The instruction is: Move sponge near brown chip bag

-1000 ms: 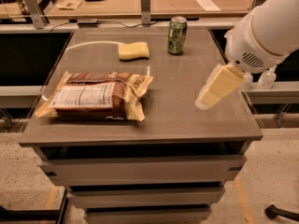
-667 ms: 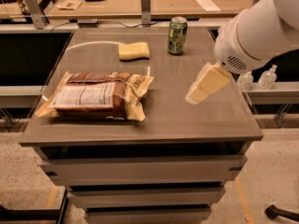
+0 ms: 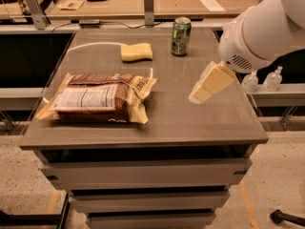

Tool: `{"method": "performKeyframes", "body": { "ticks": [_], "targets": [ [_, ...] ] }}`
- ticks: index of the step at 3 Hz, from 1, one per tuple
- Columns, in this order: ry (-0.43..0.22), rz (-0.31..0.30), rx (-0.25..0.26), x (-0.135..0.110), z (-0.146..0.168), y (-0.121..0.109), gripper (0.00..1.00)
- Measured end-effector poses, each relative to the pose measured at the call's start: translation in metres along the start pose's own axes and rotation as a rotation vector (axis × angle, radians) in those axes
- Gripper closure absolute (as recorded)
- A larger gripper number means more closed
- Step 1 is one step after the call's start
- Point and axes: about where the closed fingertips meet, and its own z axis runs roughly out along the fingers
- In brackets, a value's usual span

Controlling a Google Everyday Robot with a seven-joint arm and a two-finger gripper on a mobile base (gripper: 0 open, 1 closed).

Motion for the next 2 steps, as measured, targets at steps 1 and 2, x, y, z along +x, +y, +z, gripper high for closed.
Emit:
{"method": "performKeyframes", "body": {
  "ticks": [1, 2],
  "targets": [
    [-0.008, 0.058, 0.006, -0.006, 0.007, 0.000, 0.00],
    [-0.062, 0.151, 0.003, -0.037, 0.044, 0.005, 0.00]
  ]
}}
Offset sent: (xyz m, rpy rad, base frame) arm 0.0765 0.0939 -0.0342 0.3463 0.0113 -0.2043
